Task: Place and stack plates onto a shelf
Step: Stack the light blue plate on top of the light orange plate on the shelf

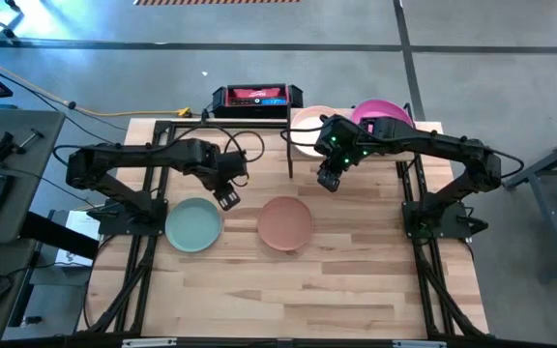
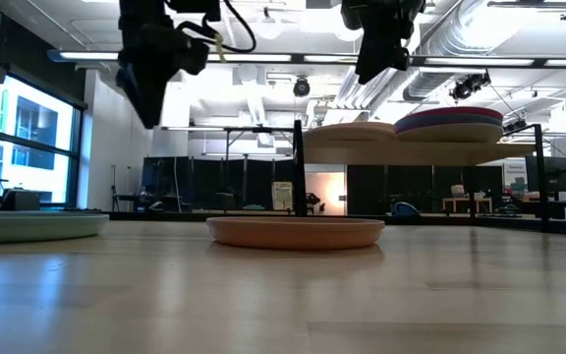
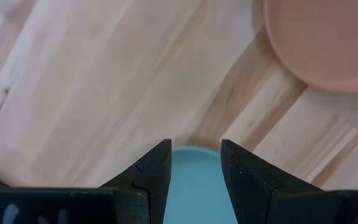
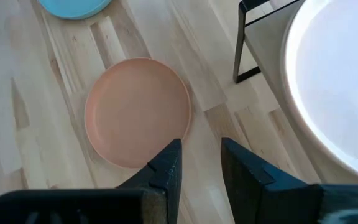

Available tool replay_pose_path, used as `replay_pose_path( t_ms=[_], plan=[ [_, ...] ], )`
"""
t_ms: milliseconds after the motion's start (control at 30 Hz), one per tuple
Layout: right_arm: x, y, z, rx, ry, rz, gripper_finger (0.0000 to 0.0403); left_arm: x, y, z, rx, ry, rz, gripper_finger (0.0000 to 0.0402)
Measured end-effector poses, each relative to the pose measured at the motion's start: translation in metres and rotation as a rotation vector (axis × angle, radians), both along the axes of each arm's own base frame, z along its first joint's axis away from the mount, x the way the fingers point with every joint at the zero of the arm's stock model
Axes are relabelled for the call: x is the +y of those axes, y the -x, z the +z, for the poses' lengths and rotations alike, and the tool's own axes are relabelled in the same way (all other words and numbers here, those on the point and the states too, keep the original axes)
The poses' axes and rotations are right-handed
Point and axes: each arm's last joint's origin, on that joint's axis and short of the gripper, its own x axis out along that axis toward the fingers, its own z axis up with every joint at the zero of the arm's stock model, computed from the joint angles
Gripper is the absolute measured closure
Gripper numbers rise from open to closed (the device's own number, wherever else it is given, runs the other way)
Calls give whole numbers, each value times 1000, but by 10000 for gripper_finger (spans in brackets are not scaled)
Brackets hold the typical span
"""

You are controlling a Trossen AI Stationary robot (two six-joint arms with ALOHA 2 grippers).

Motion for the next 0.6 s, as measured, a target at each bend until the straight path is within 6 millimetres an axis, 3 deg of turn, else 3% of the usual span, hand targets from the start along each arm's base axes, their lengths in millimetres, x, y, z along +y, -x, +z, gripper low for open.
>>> replay_pose_path(
  t_ms=[233, 600],
  plan=[
    [0, 0, 0, 0, 0, 0, 313, -9, 5, -13, 76, -28, -33, 273],
    [0, 0, 0, 0, 0, -1, 313, -10, 31, -65, 319, -53, -310, 273]
  ],
)
